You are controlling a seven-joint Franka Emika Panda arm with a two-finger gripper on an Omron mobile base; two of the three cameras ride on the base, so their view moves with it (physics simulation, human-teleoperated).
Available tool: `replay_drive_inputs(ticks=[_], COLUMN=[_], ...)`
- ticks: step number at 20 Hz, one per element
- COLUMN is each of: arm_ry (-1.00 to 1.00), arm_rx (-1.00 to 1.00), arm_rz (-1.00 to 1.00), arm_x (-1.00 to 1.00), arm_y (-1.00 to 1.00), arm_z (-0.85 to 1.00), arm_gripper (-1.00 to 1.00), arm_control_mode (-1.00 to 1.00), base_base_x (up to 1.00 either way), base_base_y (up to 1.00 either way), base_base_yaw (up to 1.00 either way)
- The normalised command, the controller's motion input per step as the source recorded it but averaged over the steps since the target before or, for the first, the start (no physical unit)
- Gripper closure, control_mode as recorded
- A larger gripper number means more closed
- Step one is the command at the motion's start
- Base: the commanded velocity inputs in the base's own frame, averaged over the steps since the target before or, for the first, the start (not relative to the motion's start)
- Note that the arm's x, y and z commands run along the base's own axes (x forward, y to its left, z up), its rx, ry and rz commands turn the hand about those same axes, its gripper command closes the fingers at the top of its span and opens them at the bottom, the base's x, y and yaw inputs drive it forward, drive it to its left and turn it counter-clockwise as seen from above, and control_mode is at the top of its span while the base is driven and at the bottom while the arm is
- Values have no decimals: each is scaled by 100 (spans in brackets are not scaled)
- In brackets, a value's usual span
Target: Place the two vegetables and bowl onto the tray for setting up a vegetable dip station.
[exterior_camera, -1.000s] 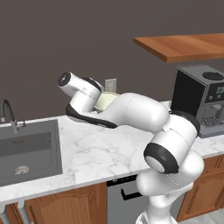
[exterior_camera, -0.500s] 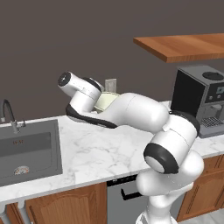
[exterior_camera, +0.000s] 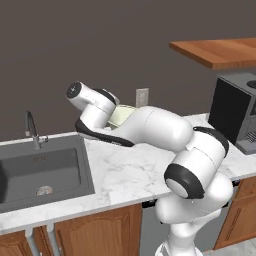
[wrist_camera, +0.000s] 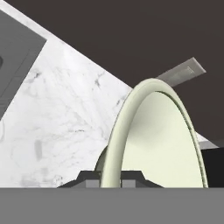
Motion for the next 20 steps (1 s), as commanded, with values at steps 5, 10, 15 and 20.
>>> replay_drive_inputs(ticks=[5, 10, 15, 20], arm_ry=[0, 0, 0, 0], arm_rx=[0, 0, 0, 0], arm_rz=[0, 0, 0, 0], arm_x=[0, 0, 0, 0], arm_y=[0, 0, 0, 0], arm_z=[0, 0, 0, 0], arm_gripper=[100, 100, 100, 100], arm_control_mode=[100, 100, 100, 100], base_base_x=[-1, 0, 0, 1], base_base_y=[60, 69, 71, 71], base_base_yaw=[0, 0, 0, 0])
